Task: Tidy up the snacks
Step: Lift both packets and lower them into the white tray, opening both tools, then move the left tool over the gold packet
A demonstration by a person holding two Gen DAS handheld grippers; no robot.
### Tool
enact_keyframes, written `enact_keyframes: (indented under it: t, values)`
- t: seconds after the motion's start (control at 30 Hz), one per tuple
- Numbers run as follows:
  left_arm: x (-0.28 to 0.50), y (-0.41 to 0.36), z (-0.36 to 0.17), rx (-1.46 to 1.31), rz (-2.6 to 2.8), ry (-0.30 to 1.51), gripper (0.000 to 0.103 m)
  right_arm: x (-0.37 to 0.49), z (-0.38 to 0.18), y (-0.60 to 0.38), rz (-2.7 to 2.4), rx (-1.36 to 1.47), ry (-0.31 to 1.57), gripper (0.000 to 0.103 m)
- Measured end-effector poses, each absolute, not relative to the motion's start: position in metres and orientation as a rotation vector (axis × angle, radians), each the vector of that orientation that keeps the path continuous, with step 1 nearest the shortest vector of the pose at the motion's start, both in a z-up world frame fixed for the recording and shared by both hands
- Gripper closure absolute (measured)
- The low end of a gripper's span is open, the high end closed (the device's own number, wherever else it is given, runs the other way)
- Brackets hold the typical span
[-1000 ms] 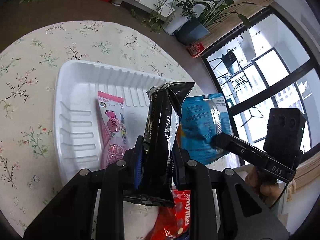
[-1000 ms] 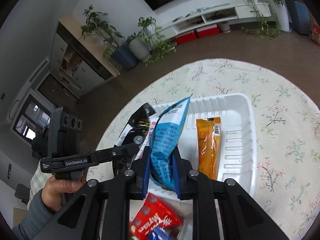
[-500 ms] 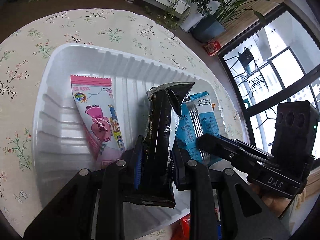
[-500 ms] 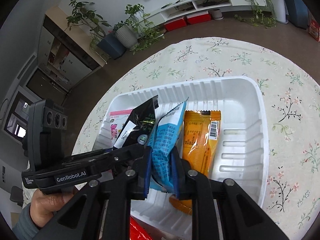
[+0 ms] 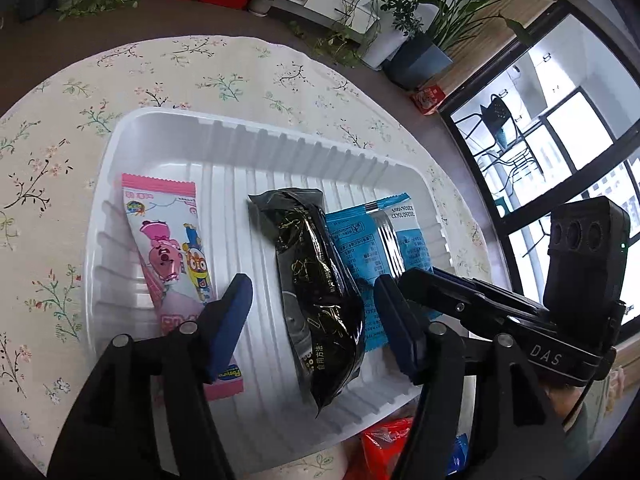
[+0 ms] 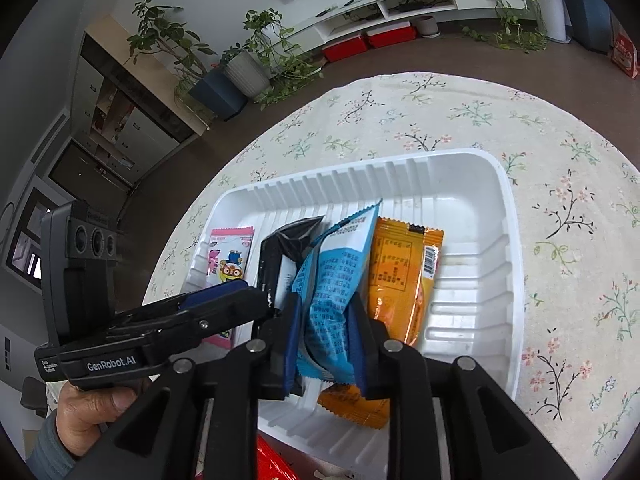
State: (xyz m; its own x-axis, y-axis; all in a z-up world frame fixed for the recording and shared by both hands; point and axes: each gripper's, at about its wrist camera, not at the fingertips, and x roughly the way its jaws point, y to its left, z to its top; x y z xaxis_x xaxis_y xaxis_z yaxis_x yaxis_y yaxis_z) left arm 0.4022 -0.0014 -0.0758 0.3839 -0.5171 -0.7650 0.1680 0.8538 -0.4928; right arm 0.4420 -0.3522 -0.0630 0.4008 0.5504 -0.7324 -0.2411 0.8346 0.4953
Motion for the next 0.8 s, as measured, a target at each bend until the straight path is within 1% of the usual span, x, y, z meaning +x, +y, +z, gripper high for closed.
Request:
enact_keyframes:
  t: [0.03, 0.1, 0.13, 0.2, 0.23, 0.27, 0.3, 0.33, 0.37, 0.4, 0.47, 0.5, 0.57, 0.67, 0.8]
  values:
    - [0.402, -0.001, -0.074, -0.362, -0.451, 1.093, 0.042, 0.441, -0.061, -0.352, 0.51, 0.336, 1.044, 0.075]
    - [0.398, -0.003, -0.07, -0.363, -0.463, 1.084, 0.042, 0.44, -0.059, -0.354, 0.51, 0.344, 1.035, 0.067]
    - [0.395, -0.003, -0.067, -0.365, -0.469, 1.079, 0.041, 0.439, -0.057, -0.356, 0.51, 0.348, 1.027, 0.065]
    - [0.391, -0.002, -0.061, -0.381, -0.486, 1.065, 0.034, 0.434, -0.05, -0.359, 0.514, 0.358, 1.009, 0.064]
    - [0.387, 0.0, -0.057, -0.392, -0.497, 1.054, 0.033, 0.431, -0.046, -0.362, 0.518, 0.365, 1.001, 0.063]
    - [0.383, 0.002, -0.051, -0.4, -0.506, 1.042, 0.03, 0.426, -0.041, -0.366, 0.521, 0.374, 0.989, 0.058]
    - [0.378, 0.005, -0.045, -0.405, -0.514, 1.026, 0.027, 0.421, -0.035, -0.369, 0.521, 0.381, 0.977, 0.051]
    - [0.371, 0.01, -0.038, -0.409, -0.519, 1.007, 0.025, 0.416, -0.03, -0.374, 0.521, 0.387, 0.963, 0.047]
    - [0.362, 0.015, -0.031, -0.41, -0.521, 0.987, 0.018, 0.409, -0.024, -0.38, 0.518, 0.394, 0.943, 0.038]
    - [0.352, 0.021, -0.023, -0.41, -0.518, 0.968, 0.007, 0.399, -0.017, -0.386, 0.515, 0.405, 0.919, 0.03]
    - [0.33, 0.032, -0.01, -0.41, -0.527, 0.916, 0.0, 0.379, -0.006, -0.4, 0.522, 0.439, 0.871, 0.022]
    - [0.317, 0.038, -0.003, -0.401, -0.536, 0.892, 0.0, 0.366, -0.001, -0.406, 0.53, 0.457, 0.849, 0.02]
    - [0.287, 0.05, 0.008, -0.359, -0.517, 0.839, 0.0, 0.34, 0.005, -0.418, 0.537, 0.481, 0.807, 0.017]
    - [0.238, 0.063, 0.015, -0.288, -0.456, 0.769, 0.0, 0.299, 0.003, -0.429, 0.5, 0.48, 0.778, 0.017]
    - [0.178, 0.074, 0.008, -0.232, -0.397, 0.734, 0.0, 0.25, -0.01, -0.429, 0.436, 0.447, 0.792, 0.017]
